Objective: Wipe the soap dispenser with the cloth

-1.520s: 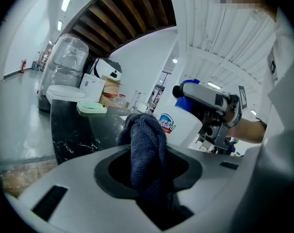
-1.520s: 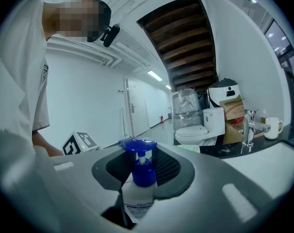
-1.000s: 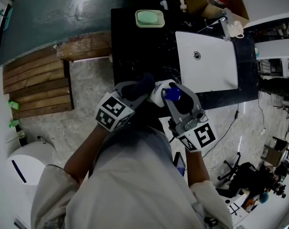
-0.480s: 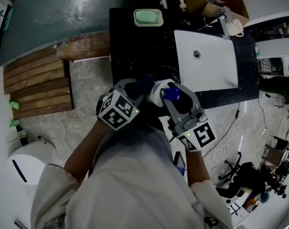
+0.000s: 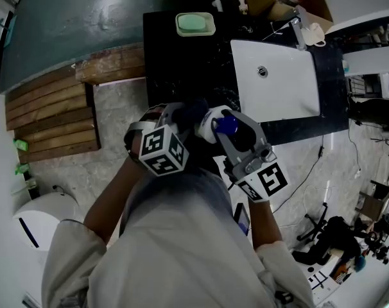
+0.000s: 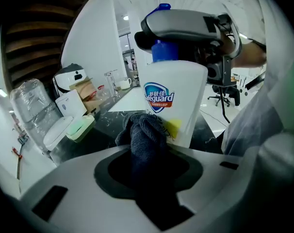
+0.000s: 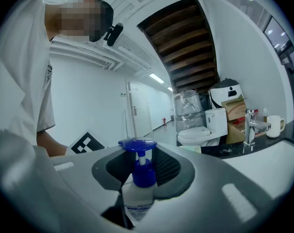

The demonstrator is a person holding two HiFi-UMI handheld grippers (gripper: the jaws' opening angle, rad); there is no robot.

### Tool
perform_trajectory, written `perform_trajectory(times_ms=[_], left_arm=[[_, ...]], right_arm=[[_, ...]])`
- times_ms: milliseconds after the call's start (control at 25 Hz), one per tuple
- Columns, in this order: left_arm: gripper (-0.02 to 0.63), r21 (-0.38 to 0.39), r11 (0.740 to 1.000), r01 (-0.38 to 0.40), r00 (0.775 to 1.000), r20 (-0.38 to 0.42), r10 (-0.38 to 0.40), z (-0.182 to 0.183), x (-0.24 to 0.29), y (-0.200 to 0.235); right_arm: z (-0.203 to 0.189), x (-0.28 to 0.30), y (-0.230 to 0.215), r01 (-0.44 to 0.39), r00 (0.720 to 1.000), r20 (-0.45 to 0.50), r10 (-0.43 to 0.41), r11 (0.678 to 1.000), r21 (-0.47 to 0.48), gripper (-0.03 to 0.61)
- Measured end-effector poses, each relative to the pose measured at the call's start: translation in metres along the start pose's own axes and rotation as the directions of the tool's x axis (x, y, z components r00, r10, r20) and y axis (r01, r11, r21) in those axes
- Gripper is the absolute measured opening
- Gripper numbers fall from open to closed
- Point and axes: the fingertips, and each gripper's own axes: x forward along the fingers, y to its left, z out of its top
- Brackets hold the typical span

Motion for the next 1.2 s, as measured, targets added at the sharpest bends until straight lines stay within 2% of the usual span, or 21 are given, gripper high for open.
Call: perform_trajectory(times_ms=[1200], left_arm=[[0.137,-0.03,0.999,0.02,0.999,0.04,-0.018,0.006,-0.01,-0.003]], right_arm=[[-0.001,-0.001,0.0,-0.008,1.0,0.018,0.008,1.0,0.001,0.095]])
